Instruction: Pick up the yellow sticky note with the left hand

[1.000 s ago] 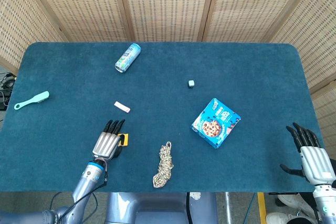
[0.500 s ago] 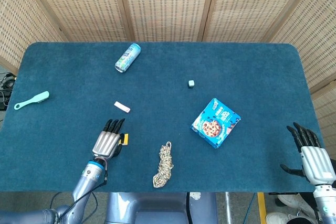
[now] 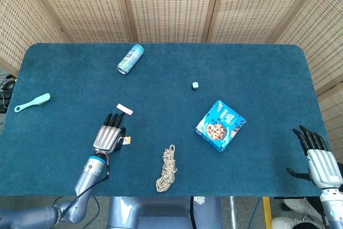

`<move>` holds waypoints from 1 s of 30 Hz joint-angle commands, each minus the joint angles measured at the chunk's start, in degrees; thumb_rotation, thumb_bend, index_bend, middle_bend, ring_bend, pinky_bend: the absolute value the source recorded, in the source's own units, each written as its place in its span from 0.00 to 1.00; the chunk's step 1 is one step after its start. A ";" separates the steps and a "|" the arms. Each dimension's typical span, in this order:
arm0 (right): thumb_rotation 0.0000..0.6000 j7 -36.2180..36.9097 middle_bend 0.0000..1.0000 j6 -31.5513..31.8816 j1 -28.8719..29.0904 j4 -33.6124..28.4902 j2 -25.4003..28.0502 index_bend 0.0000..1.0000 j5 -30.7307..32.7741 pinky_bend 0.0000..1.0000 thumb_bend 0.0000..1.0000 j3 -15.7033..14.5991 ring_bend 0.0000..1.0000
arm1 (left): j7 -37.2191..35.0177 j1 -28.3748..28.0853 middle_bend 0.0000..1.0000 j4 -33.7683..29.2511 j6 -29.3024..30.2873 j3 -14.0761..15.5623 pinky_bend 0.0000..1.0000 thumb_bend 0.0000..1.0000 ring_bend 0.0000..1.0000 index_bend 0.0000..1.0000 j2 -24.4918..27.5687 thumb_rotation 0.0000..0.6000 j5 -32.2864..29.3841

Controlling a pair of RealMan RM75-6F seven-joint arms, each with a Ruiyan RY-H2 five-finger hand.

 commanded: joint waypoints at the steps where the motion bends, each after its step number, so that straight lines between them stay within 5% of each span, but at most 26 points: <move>1: 1.00 0.14 0.00 -0.38 0.14 0.16 0.00 0.00 0.37 0.00 0.00 0.08 0.00 | 0.61 -1.51 0.00 1.51 -1.34 -1.50 0.00 0.52 0.00 0.60 0.04 1.00 -1.51; 13: 1.00 0.13 0.00 -1.36 0.50 0.59 -0.20 0.00 1.14 0.00 0.00 0.20 0.00 | -0.25 -4.99 0.00 3.13 -2.05 -5.75 0.00 0.52 0.00 0.60 0.75 1.00 -4.37; 21: 1.00 0.02 0.00 -0.84 0.30 0.20 -0.06 0.00 0.72 0.00 0.00 0.09 0.00 | -3.67 -4.03 0.00 -7.62 2.59 -8.59 0.00 0.50 0.00 0.58 7.38 1.00 -2.84; 30: 1.00 -0.80 0.00 -0.55 0.21 -0.18 -0.12 0.00 0.33 0.00 0.00 -0.10 0.00 | -12.06 3.49 0.00 -19.72 12.04 -2.71 0.00 0.40 0.00 0.09 15.90 1.00 7.97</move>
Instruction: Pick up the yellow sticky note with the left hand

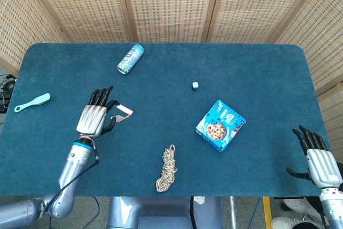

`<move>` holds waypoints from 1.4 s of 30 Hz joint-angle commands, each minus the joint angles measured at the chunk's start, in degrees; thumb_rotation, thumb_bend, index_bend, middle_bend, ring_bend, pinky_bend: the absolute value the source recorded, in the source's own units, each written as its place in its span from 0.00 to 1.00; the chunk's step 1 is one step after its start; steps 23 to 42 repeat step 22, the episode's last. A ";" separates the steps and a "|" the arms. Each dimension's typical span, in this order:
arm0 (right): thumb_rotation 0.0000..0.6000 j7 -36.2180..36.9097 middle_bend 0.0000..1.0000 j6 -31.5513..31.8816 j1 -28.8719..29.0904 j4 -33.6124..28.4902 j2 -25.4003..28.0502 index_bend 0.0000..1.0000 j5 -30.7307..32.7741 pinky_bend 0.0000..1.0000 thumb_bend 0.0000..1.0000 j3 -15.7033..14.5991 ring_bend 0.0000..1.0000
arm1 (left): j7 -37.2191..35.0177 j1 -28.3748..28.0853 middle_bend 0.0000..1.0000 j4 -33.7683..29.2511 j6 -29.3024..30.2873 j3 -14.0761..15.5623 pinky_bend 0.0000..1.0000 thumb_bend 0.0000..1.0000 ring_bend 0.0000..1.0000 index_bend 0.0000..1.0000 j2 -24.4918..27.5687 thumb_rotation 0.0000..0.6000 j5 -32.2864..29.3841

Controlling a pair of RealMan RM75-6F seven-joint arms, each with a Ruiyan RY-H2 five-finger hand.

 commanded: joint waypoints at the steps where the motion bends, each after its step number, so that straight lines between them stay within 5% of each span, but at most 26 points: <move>1: 1.00 -0.38 0.00 0.16 -0.05 -0.19 -0.05 0.00 -0.19 0.00 0.00 -0.10 0.00 | -6.81 4.46 0.00 -3.26 5.44 3.52 0.00 0.38 0.00 0.07 2.47 1.00 6.00; 12: 1.00 -2.40 0.00 -0.17 0.15 -0.93 -0.63 0.00 -0.38 0.00 0.00 -0.41 0.00 | -24.77 9.46 0.00 -0.21 13.09 5.65 0.00 0.24 0.00 0.01 1.78 1.00 14.40; 42: 1.00 -2.95 0.00 0.16 0.02 -1.10 -0.72 0.00 -0.54 0.00 0.00 -0.52 0.00 | -27.11 8.65 0.00 -3.95 12.11 4.21 0.00 0.24 0.00 0.01 2.44 1.00 14.99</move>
